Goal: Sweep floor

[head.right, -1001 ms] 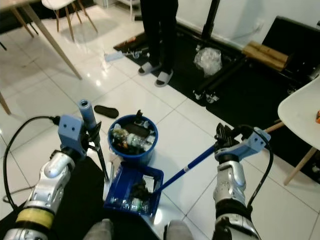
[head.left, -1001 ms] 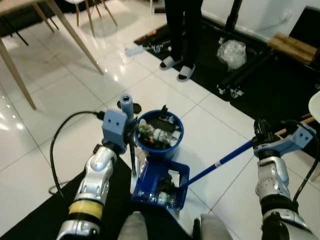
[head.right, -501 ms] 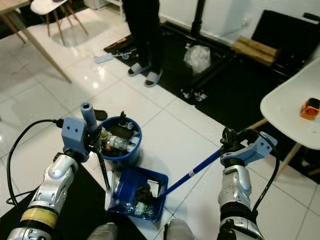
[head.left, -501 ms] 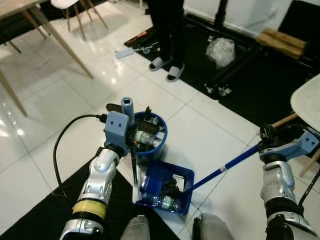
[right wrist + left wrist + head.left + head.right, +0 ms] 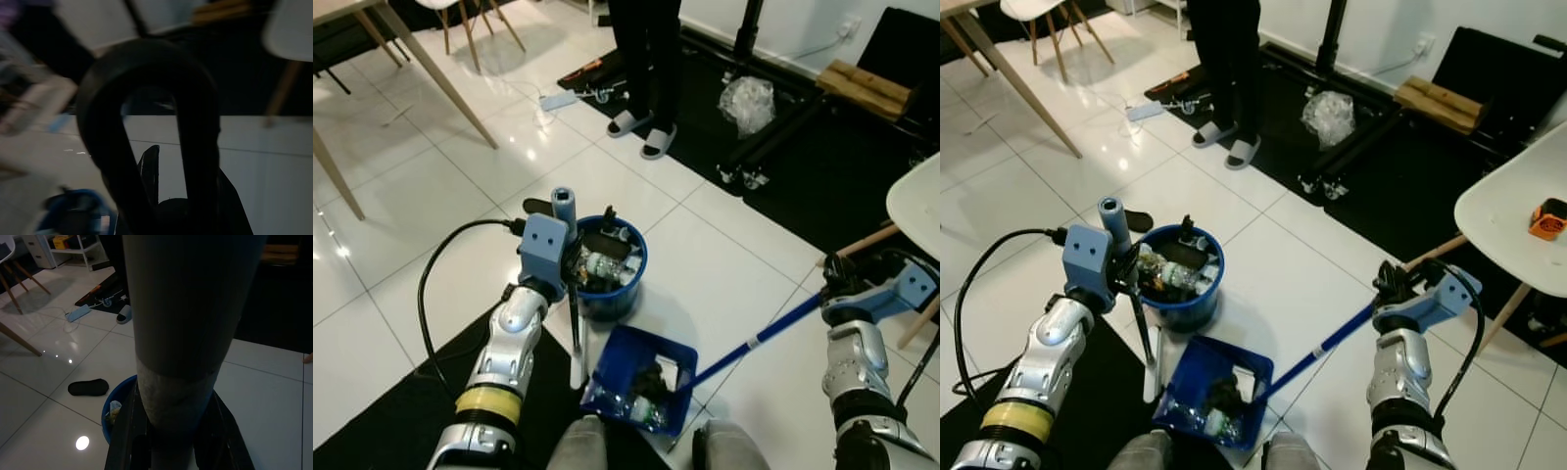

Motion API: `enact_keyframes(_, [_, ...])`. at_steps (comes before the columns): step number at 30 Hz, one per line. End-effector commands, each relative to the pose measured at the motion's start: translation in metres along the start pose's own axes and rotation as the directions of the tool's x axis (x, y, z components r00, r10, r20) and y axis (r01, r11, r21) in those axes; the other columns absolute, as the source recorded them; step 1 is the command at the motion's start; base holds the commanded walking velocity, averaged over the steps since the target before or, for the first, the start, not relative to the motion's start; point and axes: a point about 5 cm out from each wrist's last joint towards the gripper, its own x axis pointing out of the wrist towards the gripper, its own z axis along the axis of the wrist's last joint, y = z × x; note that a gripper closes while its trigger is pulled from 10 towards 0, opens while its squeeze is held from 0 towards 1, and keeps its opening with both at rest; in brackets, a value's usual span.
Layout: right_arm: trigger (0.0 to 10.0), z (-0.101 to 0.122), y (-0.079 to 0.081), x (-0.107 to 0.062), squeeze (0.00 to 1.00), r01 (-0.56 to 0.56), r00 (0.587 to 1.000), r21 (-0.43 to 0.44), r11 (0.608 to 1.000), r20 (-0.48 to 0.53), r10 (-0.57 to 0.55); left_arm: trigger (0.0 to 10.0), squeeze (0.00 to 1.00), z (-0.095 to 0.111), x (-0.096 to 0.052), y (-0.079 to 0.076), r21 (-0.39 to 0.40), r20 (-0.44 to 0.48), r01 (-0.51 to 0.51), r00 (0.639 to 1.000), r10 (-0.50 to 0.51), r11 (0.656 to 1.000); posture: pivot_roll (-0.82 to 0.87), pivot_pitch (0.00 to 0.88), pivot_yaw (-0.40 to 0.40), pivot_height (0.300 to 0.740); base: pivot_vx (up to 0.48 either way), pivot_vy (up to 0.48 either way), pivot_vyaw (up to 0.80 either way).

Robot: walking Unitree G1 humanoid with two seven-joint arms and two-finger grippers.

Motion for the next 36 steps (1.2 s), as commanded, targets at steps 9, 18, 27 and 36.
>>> enact_keyframes(9, [10.0, 0.023, -0.057, -0.01, 0.0, 0.249, 0.967, -0.068, 0.966, 0.068, -0.244, 10.0, 0.0, 0.0, 0.0, -0.003, 0.051, 0.01, 0.031, 0.999, -0.032, 0.998, 0.04, 0.0, 0.016, 0.74, 0.0, 0.0, 0.0])
enact_keyframes(18, [10.0, 0.069, -0.089, -0.007, 0.0, 0.382, 0.913, -0.093, 0.919, 0.194, -0.36, 10.0, 0.0, -0.002, 0.0, -0.004, 0.045, 0.004, 0.034, 0.999, -0.034, 0.998, 0.03, 0.002, 0.021, 0.74, 0.0, 0.0, 0.0])
enact_keyframes(27, [10.0, 0.115, -0.088, 0.01, 0.0, 0.377, 0.897, -0.055, 0.925, 0.271, -0.349, 10.0, 0.0, -0.001, 0.001, -0.007, 0.021, 0.01, 0.038, 0.999, -0.038, 0.999, 0.04, 0.003, 0.019, 0.74, 0.0, 0.0, 0.0])
enact_keyframes(36, [10.0, 0.145, -0.049, 0.038, 0.0, 0.194, 0.942, -0.044, 0.98, 0.288, -0.174, 10.0, 0.0, -0.002, 0.001, -0.009, 0.014, 0.007, 0.046, 0.999, -0.046, 0.999, 0.04, 0.006, 0.017, 0.74, 0.0, 0.0, 0.0])
